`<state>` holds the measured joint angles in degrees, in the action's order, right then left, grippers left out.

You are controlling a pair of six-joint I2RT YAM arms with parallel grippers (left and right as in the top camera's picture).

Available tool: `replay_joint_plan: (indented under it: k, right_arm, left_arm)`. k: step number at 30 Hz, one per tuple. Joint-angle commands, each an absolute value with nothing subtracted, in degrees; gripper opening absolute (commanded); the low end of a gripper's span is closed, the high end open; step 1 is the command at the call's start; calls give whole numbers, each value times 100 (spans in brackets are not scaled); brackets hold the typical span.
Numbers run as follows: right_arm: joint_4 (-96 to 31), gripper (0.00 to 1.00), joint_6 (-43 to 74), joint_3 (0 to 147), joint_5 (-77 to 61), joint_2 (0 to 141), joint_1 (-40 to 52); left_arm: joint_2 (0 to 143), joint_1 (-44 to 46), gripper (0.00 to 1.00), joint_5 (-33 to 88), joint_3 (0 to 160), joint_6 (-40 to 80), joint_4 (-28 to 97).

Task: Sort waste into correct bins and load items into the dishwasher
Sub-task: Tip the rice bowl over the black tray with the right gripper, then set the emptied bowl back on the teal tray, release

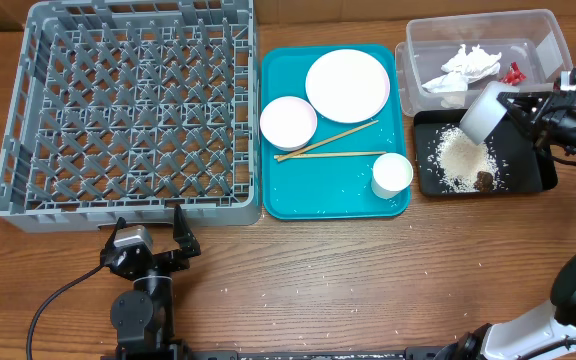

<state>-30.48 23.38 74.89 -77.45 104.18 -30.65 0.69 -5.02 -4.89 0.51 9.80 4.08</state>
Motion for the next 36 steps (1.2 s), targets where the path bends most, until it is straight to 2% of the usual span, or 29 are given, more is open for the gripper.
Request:
replay_joint_plan:
  k: [1, 6, 9, 13, 18, 22, 25, 33, 36]
  right_arm:
    - [-3186, 4, 2134, 7511, -7835, 10092, -2969]
    - [-3625, 4, 2051, 7513, -6108, 9087, -2589]
    - [-4093, 4, 1925, 7553, -4805, 8514, -1977]
    - [-4591, 4, 1817, 7804, -3312, 8294, -504]
    - [-4665, 4, 1822, 8095, -1293, 8381, 1968]
    - [-4713, 4, 1822, 8119, -279, 8726, 3227]
    - [-4755, 4, 1817, 8119, -86, 9251, 3669]
    - [-4644, 4, 2069, 8119, -480, 10763, 3852]
    - [-4486, 11, 2102, 8119, -576, 10884, 3852]
  left_arm:
    - [25, -539, 100, -445, 30, 829, 403]
    - [27, -539, 100, -445, 30, 832, 403]
    - [27, -539, 100, -445, 30, 832, 403]
    - [27, -539, 100, -445, 30, 832, 403]
    - [25, -539, 100, -445, 30, 832, 403]
    - [25, -539, 100, -445, 30, 829, 403]
    - [27, -539, 100, -445, 30, 832, 403]
    - [27, -539, 100, -445, 30, 832, 403]
    - [27, -539, 100, -445, 30, 832, 403]
